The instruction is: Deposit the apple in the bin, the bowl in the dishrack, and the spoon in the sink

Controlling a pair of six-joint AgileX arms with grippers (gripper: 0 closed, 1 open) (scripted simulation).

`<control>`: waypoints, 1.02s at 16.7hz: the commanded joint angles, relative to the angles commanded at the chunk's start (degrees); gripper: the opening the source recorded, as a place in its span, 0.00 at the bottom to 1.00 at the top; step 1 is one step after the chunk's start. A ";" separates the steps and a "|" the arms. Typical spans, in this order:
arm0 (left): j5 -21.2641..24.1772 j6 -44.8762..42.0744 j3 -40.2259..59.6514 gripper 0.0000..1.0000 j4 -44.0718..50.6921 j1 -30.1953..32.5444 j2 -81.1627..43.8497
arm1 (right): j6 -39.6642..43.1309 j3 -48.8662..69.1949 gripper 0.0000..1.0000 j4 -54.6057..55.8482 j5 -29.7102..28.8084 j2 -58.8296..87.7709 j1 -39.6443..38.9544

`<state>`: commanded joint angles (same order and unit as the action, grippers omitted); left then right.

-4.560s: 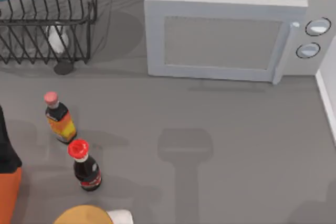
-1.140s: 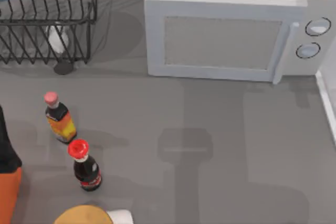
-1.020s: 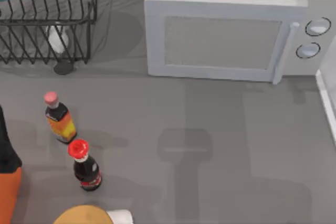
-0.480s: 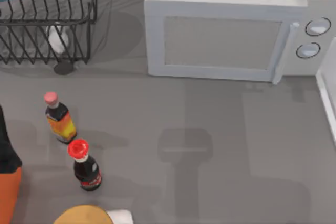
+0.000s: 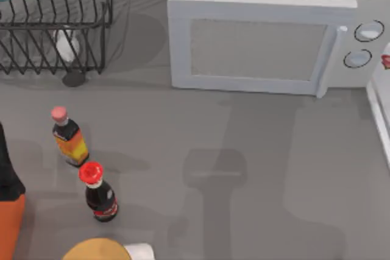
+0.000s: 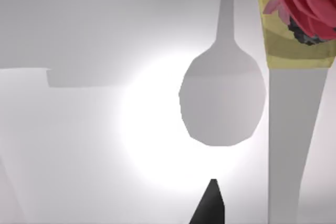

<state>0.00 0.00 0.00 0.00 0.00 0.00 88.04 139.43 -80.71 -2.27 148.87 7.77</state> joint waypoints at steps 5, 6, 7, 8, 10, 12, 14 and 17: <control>0.00 0.00 0.00 1.00 0.00 0.00 0.00 | 0.08 -1.53 0.00 1.41 -0.01 -0.52 0.00; 0.00 0.00 0.00 1.00 0.00 0.00 0.00 | 0.08 -1.53 0.08 1.41 -0.01 -0.52 0.00; 0.00 0.00 0.00 1.00 0.00 0.00 0.00 | 0.08 -1.53 0.15 1.41 -0.01 -0.52 0.00; 0.00 0.00 0.00 1.00 0.00 0.00 0.00 | 0.08 -1.53 0.23 1.41 -0.01 -0.52 0.00; 0.00 0.00 0.00 1.00 0.00 0.00 0.00 | 0.08 -1.53 0.38 1.41 -0.01 -0.52 0.00; 0.00 0.00 0.00 1.00 0.00 0.00 0.00 | 0.08 -1.53 0.53 1.41 -0.01 -0.52 0.00; 0.00 0.00 0.00 1.00 0.00 0.00 0.00 | 0.08 -1.53 0.68 1.41 -0.01 -0.52 0.00; 0.00 0.00 0.00 1.00 0.00 0.00 0.00 | 0.08 -1.53 0.90 1.41 -0.01 -0.52 0.00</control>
<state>0.00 0.00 0.00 0.00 0.00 0.00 88.13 137.90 -79.31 -2.29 148.35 7.78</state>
